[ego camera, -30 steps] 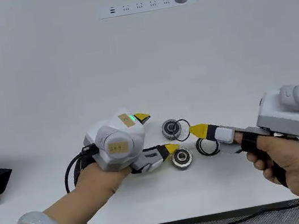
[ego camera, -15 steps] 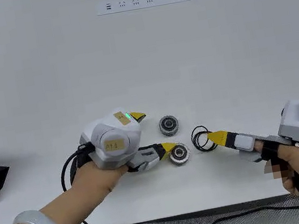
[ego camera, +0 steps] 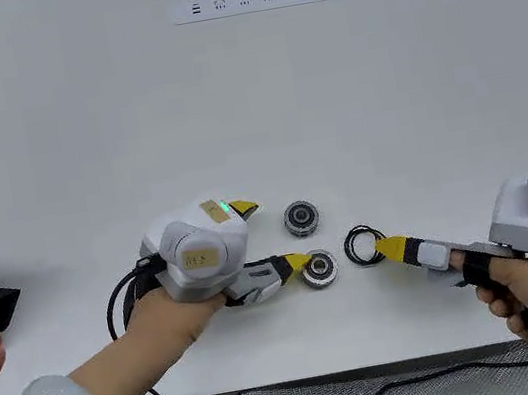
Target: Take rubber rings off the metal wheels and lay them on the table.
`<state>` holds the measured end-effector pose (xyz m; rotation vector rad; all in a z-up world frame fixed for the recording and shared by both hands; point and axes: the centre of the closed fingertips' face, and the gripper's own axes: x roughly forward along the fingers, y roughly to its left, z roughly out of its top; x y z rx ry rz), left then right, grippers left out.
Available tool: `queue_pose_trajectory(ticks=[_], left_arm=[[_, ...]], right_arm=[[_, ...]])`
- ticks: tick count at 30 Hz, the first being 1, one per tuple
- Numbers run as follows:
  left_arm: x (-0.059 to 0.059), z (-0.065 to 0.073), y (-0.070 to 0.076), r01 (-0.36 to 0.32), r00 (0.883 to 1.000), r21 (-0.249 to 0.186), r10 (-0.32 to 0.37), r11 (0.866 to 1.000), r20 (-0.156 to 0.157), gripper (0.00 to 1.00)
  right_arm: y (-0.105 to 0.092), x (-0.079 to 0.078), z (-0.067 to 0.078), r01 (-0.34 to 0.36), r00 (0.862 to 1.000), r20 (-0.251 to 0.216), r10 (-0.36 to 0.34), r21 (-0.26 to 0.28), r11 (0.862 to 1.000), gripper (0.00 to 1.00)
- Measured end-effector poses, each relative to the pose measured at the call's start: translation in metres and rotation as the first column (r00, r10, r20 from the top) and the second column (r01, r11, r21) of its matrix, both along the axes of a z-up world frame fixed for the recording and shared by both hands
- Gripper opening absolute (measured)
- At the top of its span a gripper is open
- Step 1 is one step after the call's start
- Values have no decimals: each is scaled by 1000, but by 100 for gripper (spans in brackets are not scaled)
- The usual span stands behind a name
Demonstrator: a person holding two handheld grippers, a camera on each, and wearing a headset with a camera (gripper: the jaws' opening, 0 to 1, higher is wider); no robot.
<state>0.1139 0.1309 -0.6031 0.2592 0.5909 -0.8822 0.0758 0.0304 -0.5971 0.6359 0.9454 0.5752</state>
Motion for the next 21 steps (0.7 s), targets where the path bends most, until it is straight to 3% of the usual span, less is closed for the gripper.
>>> queue_pose_trajectory(ticks=[7, 10, 19, 21], left_arm=[[0, 1, 2, -3, 1000, -2, 3, 1000, 0, 56], [0, 1, 3, -5, 1000, -3, 5, 1000, 0, 56], [-3, 12, 5, -3, 1000, -26, 4, 1000, 8, 56], [-4, 14, 5, 0, 1000, -36, 1, 999, 9, 57]], right_arm=[[-2, 2, 0, -53, 997, 54, 57, -75, 996, 9], [-2, 2, 1, -74, 993, 79, 83, -106, 992, 18], [-1, 4, 13, -136, 968, 187, 168, -171, 976, 27], [0, 4, 17, -157, 952, 231, 200, -193, 969, 33]])
